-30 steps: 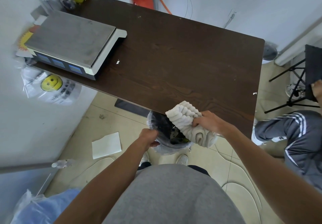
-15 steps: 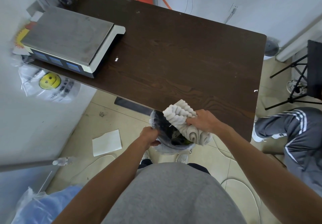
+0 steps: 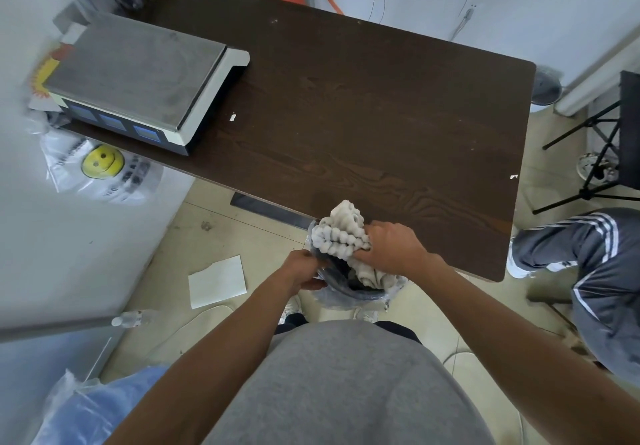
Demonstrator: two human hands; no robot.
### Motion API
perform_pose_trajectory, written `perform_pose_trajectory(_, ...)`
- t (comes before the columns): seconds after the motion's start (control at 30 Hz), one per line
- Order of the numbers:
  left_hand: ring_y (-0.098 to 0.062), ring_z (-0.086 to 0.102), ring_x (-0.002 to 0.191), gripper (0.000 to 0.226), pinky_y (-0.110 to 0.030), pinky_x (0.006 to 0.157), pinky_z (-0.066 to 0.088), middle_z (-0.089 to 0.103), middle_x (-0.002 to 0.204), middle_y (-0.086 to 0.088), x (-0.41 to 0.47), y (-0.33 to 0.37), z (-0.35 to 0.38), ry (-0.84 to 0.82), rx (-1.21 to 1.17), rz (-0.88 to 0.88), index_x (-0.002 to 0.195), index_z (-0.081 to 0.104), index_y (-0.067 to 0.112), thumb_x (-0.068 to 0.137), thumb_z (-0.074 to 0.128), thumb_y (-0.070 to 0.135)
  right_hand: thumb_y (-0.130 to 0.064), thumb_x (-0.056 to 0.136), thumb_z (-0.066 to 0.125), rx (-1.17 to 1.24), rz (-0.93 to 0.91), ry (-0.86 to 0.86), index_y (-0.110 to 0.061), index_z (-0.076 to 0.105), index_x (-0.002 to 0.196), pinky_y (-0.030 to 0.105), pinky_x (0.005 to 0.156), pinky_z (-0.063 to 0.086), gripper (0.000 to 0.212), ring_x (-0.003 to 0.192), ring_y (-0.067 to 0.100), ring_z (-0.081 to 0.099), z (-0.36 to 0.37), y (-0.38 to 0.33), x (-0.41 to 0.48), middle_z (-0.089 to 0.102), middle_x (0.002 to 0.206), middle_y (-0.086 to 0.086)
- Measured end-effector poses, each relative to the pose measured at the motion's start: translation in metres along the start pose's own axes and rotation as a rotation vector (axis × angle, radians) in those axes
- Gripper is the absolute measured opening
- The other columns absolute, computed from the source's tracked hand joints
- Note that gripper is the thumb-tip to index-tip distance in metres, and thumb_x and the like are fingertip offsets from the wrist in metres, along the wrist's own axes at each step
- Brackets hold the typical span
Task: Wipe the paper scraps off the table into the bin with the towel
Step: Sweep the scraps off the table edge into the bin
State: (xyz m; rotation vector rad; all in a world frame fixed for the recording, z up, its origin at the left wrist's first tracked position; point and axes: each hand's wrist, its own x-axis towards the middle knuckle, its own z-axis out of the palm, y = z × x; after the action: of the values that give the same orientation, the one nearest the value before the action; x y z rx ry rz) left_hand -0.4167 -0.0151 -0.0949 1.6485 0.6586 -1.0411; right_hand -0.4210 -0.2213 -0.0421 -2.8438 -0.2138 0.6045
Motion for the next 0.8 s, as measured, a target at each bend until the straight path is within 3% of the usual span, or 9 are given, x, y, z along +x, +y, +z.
perform_pose_trajectory(0.27,-0.028,0.074,0.083,0.01,-0.027,0.056,0.061,0.071,0.103,-0.018,-0.011,0.002,0.003,-0.02,-0.024,0.024,0.095,0.067,0.01,0.091,0.073,0.016,-0.06,0.087,0.055,-0.021,-0.038,-0.032,-0.015,0.064,0.104,0.032,0.07,0.043,0.049,0.086,0.023,0.063,0.007,-0.007,0.001,0.064,0.1,0.002)
perform_pose_trajectory(0.4,-0.029,0.075,0.082,0.014,-0.028,0.057,0.061,0.071,0.106,-0.018,-0.01,0.002,0.004,-0.008,-0.03,0.023,0.103,0.067,0.006,0.091,0.07,0.014,-0.054,0.087,0.06,0.148,0.016,-0.125,-0.014,0.062,0.092,0.032,0.068,0.042,0.04,0.077,0.02,0.057,-0.004,-0.001,0.003,0.063,0.09,0.001)
perform_pose_trajectory(0.57,-0.03,0.075,0.08,0.033,-0.026,0.054,0.06,0.068,0.114,-0.018,-0.006,0.004,0.004,0.025,-0.029,-0.002,0.117,0.064,0.002,0.092,0.074,0.022,-0.049,0.084,0.063,0.298,0.19,-0.104,-0.019,0.056,0.071,0.032,0.059,0.044,0.034,0.068,0.019,0.059,-0.02,0.023,0.003,0.063,0.071,-0.002)
perform_pose_trajectory(0.8,-0.032,0.076,0.084,0.029,-0.025,0.054,0.06,0.07,0.115,-0.02,-0.008,0.004,0.003,0.008,-0.04,-0.018,0.115,0.066,0.004,0.093,0.072,0.021,-0.045,0.084,0.063,0.325,0.273,-0.055,-0.015,0.049,0.062,0.028,0.05,0.035,0.039,0.055,0.014,0.049,-0.024,0.032,-0.001,0.054,0.06,-0.002)
